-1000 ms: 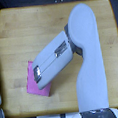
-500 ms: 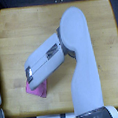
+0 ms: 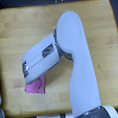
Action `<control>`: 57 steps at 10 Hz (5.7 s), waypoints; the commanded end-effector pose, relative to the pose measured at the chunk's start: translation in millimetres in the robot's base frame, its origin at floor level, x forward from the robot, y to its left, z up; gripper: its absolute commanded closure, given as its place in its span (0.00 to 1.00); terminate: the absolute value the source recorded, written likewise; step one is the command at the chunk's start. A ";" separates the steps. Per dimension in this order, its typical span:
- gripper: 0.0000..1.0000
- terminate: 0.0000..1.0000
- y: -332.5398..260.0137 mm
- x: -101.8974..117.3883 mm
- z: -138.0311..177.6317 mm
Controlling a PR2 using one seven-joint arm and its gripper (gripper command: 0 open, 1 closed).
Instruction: Folding a cloth
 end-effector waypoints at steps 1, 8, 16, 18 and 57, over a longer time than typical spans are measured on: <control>1.00 0.00 34.1 1.4 9.2; 1.00 0.00 51.5 -25.7 11.4; 1.00 0.00 72.7 -10.0 -20.2; 1.00 0.00 67.6 -6.3 -21.3; 0.00 0.00 -162.7 98.1 200.2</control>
